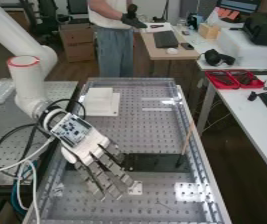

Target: Grab the bearing and place it in the white container

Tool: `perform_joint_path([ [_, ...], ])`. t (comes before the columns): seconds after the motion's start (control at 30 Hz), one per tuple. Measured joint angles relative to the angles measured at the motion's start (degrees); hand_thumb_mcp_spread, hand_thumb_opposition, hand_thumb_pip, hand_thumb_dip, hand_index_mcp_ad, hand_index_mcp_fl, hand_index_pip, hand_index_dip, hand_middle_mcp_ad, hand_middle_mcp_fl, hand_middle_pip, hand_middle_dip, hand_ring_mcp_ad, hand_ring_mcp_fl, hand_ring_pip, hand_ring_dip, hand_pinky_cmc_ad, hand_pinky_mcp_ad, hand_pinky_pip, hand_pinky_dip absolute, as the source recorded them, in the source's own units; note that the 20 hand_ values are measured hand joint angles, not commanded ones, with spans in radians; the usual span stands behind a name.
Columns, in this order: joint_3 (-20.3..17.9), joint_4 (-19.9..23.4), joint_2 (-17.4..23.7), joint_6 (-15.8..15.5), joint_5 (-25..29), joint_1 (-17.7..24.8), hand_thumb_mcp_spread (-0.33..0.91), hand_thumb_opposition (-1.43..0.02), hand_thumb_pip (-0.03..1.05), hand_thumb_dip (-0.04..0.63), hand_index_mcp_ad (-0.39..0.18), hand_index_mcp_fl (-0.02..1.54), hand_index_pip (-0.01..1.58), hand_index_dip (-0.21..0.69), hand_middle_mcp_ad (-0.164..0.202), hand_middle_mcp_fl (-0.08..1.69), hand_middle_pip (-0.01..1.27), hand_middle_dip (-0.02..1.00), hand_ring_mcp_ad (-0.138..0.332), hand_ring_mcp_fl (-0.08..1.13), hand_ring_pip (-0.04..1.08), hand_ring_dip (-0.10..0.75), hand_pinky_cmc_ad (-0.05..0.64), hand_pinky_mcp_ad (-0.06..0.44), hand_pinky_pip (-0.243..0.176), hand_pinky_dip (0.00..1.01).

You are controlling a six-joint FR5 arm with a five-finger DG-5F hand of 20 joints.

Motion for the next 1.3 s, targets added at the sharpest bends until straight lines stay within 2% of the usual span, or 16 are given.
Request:
perform_joint_path([
  [0.27, 0.59, -1.56, -1.38, 0.67, -0.45, 0.11, 0.52, -0.82, 0.42, 0.284, -0.072, 0.24, 1.3, 0.452, 0.082, 0.01, 0.14, 0.13, 0.161, 0.0, 0.08, -0.037, 0.33, 0.215, -0.124, 0.13],
  [0.6, 0.35, -0.68, -1.21, -0.22, -0.61, 0.14, 0.52, -0.82, 0.42, 0.284, -0.072, 0.24, 1.3, 0.452, 0.082, 0.01, 0.13, 0.13, 0.161, 0.0, 0.08, -0.035, 0.33, 0.215, -0.124, 0.13],
  [1.3, 1.33, -1.25, -2.72, 0.63, 1.08, 0.87, 0.51, -0.82, 0.43, 0.284, -0.072, 0.23, 1.25, 0.45, 0.082, 0.01, 0.13, 0.13, 0.161, 0.0, 0.08, -0.033, 0.328, 0.215, -0.124, 0.13],
])
